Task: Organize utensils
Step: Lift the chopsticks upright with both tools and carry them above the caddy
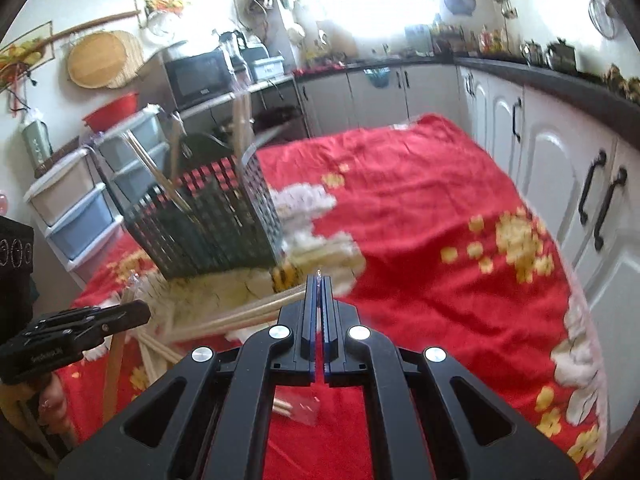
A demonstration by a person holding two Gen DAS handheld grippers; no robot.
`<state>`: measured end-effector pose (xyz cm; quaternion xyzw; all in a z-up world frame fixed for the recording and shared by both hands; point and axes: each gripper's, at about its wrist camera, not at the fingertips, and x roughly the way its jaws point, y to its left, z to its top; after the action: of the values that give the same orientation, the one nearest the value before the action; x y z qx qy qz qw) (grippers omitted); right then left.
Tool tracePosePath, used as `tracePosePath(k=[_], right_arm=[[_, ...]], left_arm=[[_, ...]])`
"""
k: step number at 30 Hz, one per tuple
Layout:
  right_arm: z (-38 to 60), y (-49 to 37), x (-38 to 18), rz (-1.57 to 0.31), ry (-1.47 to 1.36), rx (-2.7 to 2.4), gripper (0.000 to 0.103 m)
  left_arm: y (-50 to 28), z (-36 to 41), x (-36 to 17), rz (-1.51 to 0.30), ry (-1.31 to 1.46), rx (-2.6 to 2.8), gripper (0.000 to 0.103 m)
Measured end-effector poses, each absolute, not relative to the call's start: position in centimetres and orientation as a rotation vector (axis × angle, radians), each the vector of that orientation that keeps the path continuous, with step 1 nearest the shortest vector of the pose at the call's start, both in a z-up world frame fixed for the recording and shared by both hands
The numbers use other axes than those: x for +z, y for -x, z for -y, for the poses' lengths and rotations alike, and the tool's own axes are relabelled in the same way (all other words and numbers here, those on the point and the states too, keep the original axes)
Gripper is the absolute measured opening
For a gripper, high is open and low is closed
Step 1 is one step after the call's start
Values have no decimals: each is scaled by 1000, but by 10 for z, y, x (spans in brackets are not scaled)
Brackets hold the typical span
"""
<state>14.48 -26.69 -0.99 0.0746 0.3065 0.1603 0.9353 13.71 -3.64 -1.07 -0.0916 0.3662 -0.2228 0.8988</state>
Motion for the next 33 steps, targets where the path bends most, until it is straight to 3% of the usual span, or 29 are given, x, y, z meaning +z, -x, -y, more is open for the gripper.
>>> tracePosePath(k=[33], right_arm=[[207,-139,104,-348,-23,486,2]], left_arm=[[-146,-13,97,-460,216,-369,3]])
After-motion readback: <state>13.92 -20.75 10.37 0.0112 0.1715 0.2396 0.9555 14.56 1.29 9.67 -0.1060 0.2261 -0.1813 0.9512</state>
